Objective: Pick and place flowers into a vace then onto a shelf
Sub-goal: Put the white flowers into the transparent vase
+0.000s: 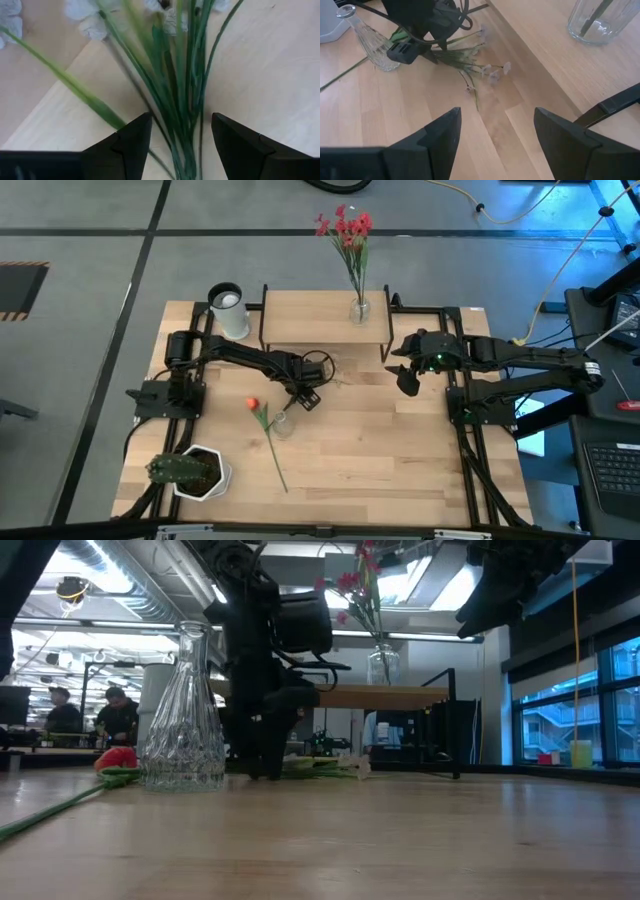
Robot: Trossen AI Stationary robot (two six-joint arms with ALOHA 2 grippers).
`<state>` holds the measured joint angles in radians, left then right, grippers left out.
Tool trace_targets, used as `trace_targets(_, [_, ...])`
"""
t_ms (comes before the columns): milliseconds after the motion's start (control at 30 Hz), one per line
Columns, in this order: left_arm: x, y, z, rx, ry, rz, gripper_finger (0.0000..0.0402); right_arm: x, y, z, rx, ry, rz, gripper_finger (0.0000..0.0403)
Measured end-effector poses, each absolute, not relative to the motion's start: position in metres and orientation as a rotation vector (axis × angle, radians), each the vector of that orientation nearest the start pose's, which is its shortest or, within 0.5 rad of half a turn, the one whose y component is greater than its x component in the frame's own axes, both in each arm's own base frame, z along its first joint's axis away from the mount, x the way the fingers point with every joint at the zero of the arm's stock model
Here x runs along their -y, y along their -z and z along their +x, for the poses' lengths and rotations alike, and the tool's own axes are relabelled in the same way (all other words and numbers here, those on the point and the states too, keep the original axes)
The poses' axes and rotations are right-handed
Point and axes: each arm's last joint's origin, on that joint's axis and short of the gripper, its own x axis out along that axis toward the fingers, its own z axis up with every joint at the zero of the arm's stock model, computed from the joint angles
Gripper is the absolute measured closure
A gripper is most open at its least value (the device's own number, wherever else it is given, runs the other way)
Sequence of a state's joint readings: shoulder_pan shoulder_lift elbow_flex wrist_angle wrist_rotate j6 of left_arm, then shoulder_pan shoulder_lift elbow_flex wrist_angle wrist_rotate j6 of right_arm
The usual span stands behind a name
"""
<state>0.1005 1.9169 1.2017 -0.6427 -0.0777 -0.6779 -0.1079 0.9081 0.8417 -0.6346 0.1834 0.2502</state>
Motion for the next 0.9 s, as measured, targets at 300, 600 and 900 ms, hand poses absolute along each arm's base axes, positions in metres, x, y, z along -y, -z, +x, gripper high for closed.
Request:
trace_targets(300, [-0.038, -0.136, 0.353, -1.285, -0.604, -0.588, 0.0263, 0.025, -0.293, 0.178, -0.665, 0.365, 0.209, 0.0152])
trace_targets(600, [-0.036, -0.153, 0.355, -1.265, -0.561, -0.567, 0.0385, 0.025, -0.293, 0.177, -0.675, 0.36, 0.192, 0.0152])
trace_targets(900, [-0.025, -0.22, 0.359, -1.087, -0.368, -0.494, 0.0394, 0.024, -0.291, 0.176, -0.701, 0.361, 0.187, 0.0152])
